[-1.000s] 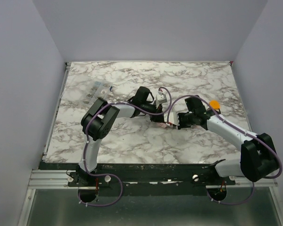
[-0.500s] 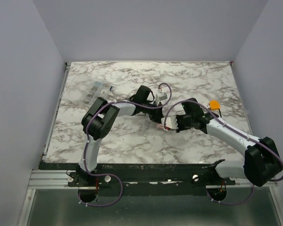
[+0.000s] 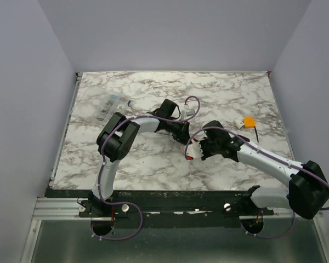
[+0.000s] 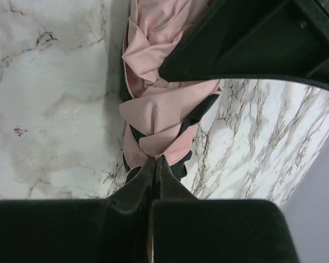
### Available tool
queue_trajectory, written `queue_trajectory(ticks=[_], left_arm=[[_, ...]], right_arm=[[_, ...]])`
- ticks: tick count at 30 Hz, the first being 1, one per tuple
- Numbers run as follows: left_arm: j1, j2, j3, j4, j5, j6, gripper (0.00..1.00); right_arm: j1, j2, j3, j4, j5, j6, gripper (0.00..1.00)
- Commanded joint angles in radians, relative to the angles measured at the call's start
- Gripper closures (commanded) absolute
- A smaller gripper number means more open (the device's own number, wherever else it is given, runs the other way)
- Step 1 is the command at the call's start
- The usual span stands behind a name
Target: Put away the umbrella
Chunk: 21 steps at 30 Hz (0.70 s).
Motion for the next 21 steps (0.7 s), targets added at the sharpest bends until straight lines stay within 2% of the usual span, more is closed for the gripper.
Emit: queue_trajectory(ticks=[1, 12, 21], left_arm=[[0.031, 0.088, -0.017, -0.205, -0.162, -0.003, 1.00], [0.031, 0.094, 0.002, -0.235, -0.164, -0.002, 1.00], [0.030, 0.097, 0.007, -0.242, -0.165, 0.007, 1.00]], right_arm=[[0.065, -0.016, -0.036, -0.124, 0.068, 0.015, 1.00], [0.114, 0.000, -0.101, -0.109, 0.110, 0.044, 1.00], [0.116, 0.057, -0.082, -0.105, 0.058, 0.110, 1.00]])
